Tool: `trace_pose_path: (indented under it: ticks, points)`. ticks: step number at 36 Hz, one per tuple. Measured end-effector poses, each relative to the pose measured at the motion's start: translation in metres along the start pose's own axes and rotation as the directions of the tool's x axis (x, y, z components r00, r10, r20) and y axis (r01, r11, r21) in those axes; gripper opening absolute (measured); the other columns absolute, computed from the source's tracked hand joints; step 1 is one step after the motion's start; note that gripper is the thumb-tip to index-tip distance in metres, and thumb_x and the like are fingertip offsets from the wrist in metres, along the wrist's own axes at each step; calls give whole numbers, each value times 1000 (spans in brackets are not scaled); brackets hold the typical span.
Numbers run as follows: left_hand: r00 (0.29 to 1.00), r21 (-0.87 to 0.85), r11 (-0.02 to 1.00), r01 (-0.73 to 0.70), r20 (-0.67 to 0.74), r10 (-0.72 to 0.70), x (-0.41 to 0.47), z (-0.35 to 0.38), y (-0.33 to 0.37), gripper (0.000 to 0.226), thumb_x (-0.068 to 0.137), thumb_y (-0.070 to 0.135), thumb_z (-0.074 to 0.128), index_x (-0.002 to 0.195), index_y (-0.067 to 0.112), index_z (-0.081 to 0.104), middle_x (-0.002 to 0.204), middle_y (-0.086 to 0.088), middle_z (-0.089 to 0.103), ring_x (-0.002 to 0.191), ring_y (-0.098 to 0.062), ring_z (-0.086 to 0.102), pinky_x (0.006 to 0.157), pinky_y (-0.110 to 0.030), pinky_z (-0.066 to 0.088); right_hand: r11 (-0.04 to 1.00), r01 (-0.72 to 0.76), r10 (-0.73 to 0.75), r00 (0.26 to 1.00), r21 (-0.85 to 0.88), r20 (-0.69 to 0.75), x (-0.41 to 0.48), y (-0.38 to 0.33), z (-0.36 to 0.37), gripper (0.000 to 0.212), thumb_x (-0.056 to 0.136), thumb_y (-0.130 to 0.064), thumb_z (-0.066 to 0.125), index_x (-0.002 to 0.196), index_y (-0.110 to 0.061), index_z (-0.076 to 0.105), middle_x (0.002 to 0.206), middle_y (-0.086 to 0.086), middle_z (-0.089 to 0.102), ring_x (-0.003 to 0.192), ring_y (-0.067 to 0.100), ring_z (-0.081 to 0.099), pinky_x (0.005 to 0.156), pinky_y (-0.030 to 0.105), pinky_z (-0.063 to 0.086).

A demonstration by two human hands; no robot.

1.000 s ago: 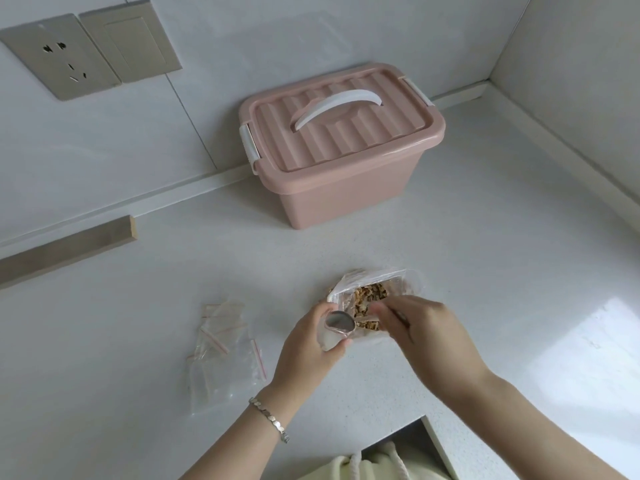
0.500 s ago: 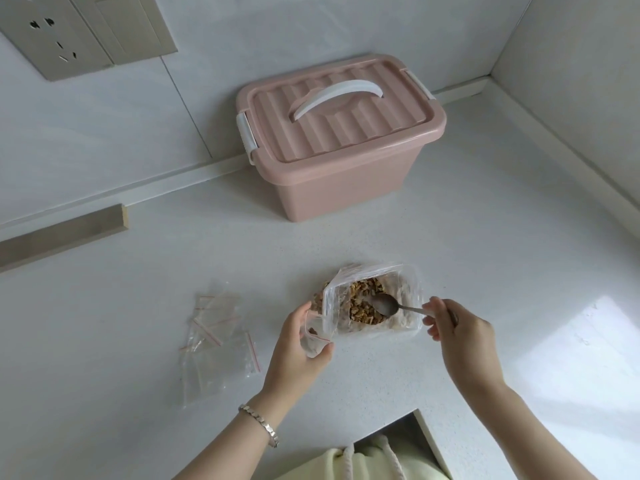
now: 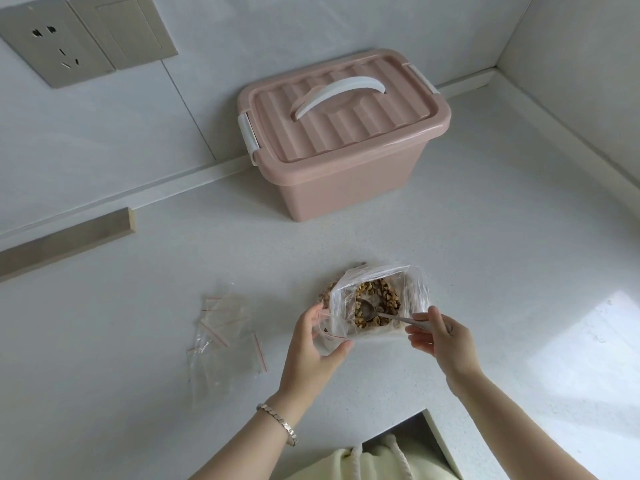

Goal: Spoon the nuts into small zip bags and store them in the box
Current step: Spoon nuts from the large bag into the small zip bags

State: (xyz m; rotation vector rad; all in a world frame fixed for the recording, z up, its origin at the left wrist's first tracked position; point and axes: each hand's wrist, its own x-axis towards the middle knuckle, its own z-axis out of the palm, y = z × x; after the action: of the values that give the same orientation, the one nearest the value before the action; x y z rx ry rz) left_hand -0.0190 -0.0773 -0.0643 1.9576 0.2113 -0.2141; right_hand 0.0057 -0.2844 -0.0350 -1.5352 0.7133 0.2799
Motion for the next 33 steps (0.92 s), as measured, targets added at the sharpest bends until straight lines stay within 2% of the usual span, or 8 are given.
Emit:
trace_pose_path:
  ticks: [5, 8, 11, 15, 18, 24, 33]
  points:
    - [1000, 29, 1000, -1, 5, 1, 1, -2, -1, 74, 70, 31, 77, 129, 32, 32, 127, 12, 48, 121, -3, 44, 105, -22, 36, 966, -175, 176, 984, 189, 14, -2, 4, -8, 34, 98, -25, 39, 88, -3, 63, 79, 18, 66, 70, 24, 63, 53, 19, 56]
    - [1000, 52, 999, -9, 11, 9, 0, -2, -1, 76, 69, 30, 79, 126, 38, 30, 126, 15, 48, 120, -2, 45, 100, -8, 32, 920, -245, 236, 969, 306, 65, -3, 6, -15, 36, 99, -26, 38, 90, 0, 61, 75, 16, 66, 70, 23, 61, 54, 21, 56]
    - [1000, 76, 997, -24, 19, 22, -1, -2, 2, 78, 66, 28, 81, 125, 37, 30, 125, 14, 47, 116, 5, 43, 90, 4, 26, 904, -247, 236, 969, 349, 74, -4, 8, -22, 36, 98, -26, 38, 90, 1, 60, 68, 13, 67, 69, 23, 60, 53, 21, 56]
    - [999, 103, 994, -41, 34, 37, -3, -1, 3, 80, 65, 27, 82, 131, 25, 35, 122, 17, 44, 112, 16, 37, 86, 7, 24, 923, -214, 209, 977, 319, 51, -7, 8, -31, 37, 98, -27, 38, 89, 0, 61, 68, 12, 67, 66, 21, 62, 53, 21, 56]
    - [1000, 123, 992, -23, 18, 21, -2, 0, 3, 80, 66, 28, 81, 134, 19, 38, 121, 18, 44, 112, 8, 39, 86, 8, 24, 943, -166, 161, 986, 289, 42, -9, 1, -37, 37, 98, -28, 38, 88, -1, 62, 66, 11, 68, 59, 16, 64, 53, 20, 56]
    - [1000, 149, 988, -26, 7, 26, -1, -2, 7, 73, 68, 30, 79, 131, 22, 43, 124, 15, 49, 116, 2, 43, 88, 6, 24, 989, -8, 6, 1000, 145, 19, -15, -29, -41, 38, 96, -29, 40, 85, -1, 64, 64, 11, 68, 53, 15, 63, 51, 20, 55]
    - [997, 191, 979, -77, 4, 78, 1, -3, 9, 66, 69, 31, 79, 126, 27, 47, 120, 22, 49, 116, 2, 45, 97, -8, 32, 980, 181, -173, 980, -86, 97, -32, -71, -14, 39, 96, -24, 41, 77, 0, 65, 55, 10, 66, 45, 14, 59, 44, 20, 51]
